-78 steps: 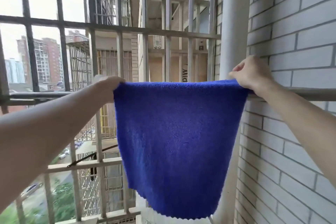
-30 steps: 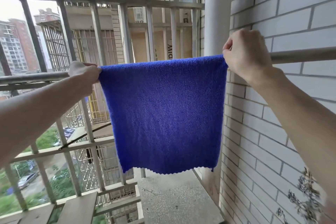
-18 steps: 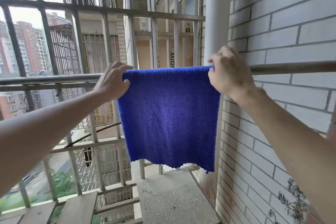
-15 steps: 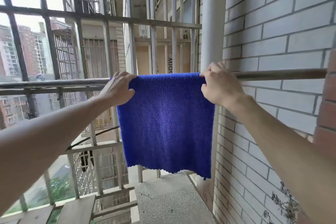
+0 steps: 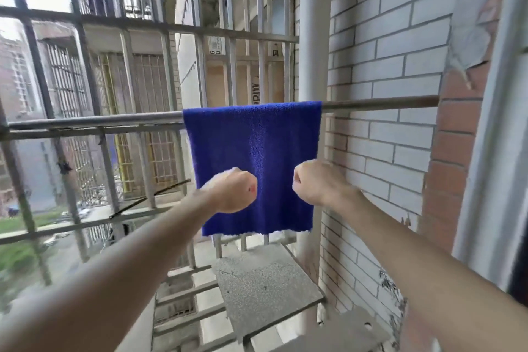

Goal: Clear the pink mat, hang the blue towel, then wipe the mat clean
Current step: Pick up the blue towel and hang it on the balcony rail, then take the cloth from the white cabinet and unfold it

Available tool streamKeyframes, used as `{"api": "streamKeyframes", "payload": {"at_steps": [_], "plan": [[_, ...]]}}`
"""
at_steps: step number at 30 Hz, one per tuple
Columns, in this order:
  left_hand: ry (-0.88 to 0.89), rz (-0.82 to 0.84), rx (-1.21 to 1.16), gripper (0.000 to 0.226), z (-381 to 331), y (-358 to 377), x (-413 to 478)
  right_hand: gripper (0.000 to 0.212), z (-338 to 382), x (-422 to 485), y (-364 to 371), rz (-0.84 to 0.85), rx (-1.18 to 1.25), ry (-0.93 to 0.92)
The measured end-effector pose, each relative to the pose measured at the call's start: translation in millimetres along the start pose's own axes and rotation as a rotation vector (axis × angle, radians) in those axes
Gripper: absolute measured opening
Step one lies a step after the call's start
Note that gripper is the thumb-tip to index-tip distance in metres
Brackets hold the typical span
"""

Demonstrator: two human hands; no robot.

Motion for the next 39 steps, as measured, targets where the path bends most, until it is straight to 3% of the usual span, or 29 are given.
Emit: {"api": "streamKeyframes", "payload": {"at_steps": [4,8,24,32,39], "plan": [[0.032,0.057,-0.186,0.021,-41.9,34.5,-47.4,0.019,-2.6,-66.7,41.6,0.190,0.015,0.078],[0.117,0.035,-0.370,0.020,-84.2,62.0,-118.8,0.021,-15.5,-151.7,58.0,0.246,0.073,0.201],[0.570,0.555,-0.317,0.031,-205.6,175.1,-424.3,0.020,36.1,-553.5,50.0,0.273,0.148,0.740],[0.692,0.521,-0.336,0.029,-232.9,168.4,-490.5,0.019,72.6,-687.1,30.7,0.304,0.125,0.951],[0.881,0.416,-0.428,0.024,-315.5,136.9,-587.4,0.018,105.5,-817.4,-15.0,0.231,0.110,1.147]]}}
Point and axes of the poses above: each hand's wrist, its own x-axis towards the middle knuckle, its own y-axis out of the palm, z = x × y, the point moved 7 cm from there along x, towards the middle knuckle, and after that the axes turned 1 degree about -z, right-handed, at the moved point
